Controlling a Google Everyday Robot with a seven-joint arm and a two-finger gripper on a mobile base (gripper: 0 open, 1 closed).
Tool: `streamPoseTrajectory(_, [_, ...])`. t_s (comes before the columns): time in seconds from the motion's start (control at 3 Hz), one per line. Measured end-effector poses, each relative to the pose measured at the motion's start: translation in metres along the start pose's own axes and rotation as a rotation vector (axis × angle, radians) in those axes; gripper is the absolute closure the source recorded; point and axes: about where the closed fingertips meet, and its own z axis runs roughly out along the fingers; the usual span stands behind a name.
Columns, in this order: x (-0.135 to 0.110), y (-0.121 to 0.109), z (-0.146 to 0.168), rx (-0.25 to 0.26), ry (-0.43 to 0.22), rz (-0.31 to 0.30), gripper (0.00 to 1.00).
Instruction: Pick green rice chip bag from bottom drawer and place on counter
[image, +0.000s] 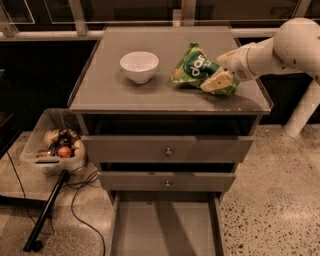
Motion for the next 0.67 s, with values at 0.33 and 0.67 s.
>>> streamPoseTrajectory(0.33, [0.0, 0.0, 0.0, 0.0, 0.0, 0.0, 0.0])
streamPoseTrajectory(0.67, [0.0, 0.0, 0.0001, 0.0, 0.0, 0.0, 0.0])
